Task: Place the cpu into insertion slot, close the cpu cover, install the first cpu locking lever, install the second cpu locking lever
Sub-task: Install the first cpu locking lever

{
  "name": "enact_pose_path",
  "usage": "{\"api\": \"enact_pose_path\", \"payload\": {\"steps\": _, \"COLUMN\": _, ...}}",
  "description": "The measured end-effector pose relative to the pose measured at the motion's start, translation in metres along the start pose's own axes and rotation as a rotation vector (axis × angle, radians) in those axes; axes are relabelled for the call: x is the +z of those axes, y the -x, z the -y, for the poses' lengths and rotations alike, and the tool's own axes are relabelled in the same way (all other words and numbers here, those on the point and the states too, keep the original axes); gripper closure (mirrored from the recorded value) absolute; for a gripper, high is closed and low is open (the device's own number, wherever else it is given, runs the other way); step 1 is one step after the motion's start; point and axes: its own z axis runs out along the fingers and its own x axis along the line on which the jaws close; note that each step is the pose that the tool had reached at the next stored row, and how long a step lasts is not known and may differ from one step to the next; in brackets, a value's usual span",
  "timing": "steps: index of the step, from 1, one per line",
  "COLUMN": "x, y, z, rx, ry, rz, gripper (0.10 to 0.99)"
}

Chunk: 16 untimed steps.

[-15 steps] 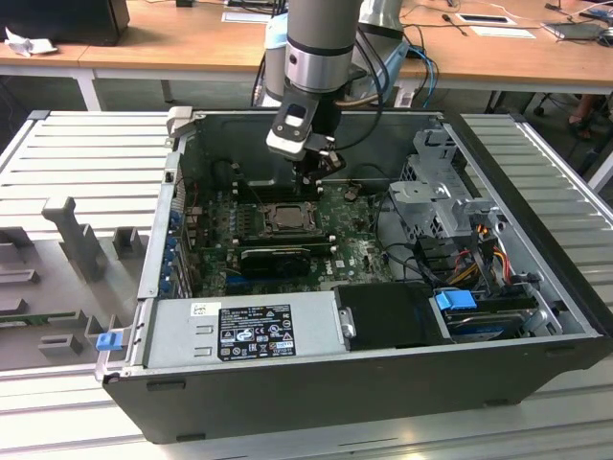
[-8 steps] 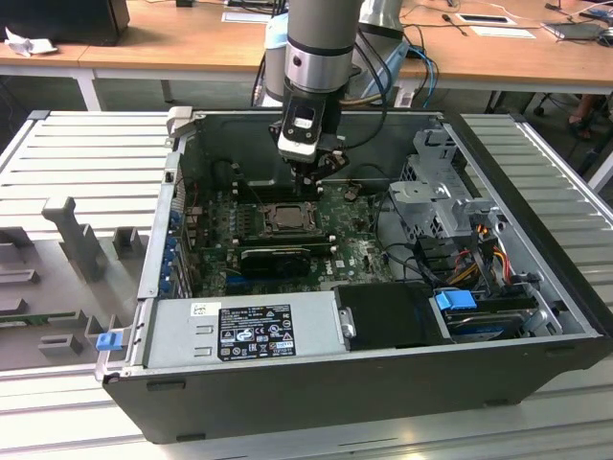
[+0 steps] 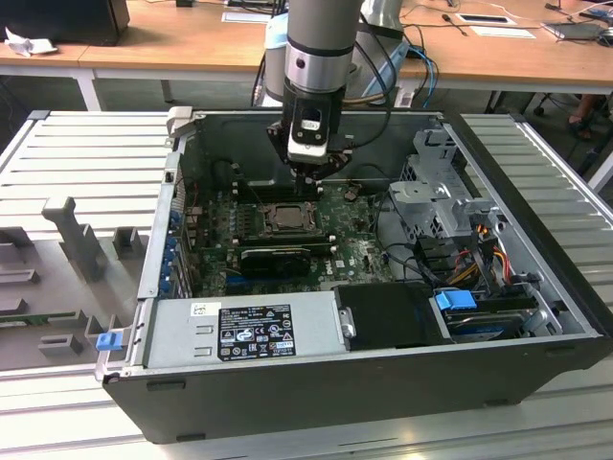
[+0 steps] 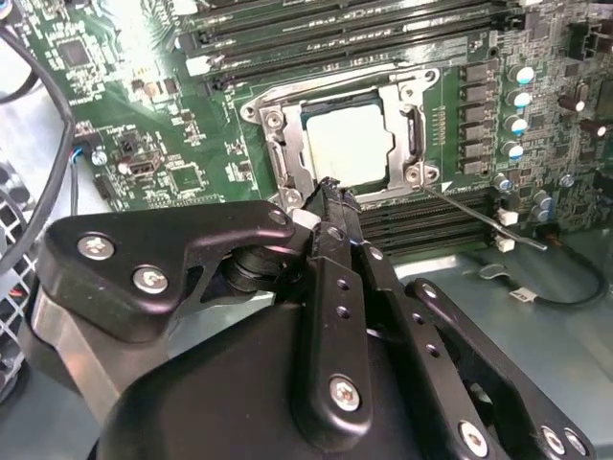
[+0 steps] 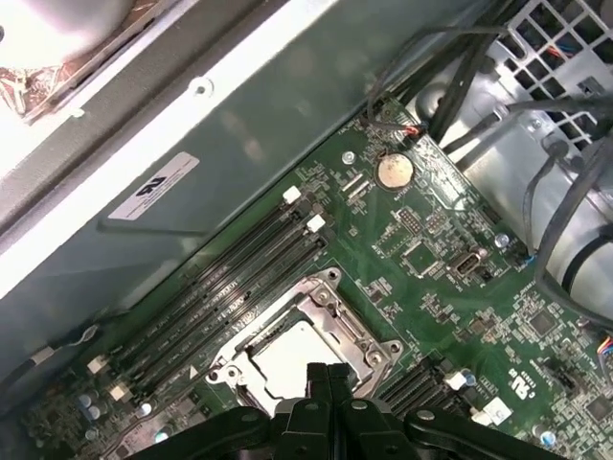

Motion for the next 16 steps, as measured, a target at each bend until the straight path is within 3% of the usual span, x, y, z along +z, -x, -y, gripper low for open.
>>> {"api": "enact_pose_path", "payload": {"steps": 4, "x": 0.0001, "y": 0.0001, "z": 0.0001, "rx": -0.039, "ry": 0.003, "rz": 0.0024, "gripper": 0.98}}
{"api": "enact_pose_path", "payload": {"steps": 7, "x": 0.0003, "y": 0.0001, "z": 0.0002, "rx": -0.134, "ry": -0.001, "rz": 0.0001, "gripper": 0.98}}
{"api": "enact_pose_path", "payload": {"steps": 16, "x": 0.0004, "y": 0.0001, "z": 0.0002, "rx": -0.273, "ry": -0.005, "rz": -0.002, "gripper": 0.98}}
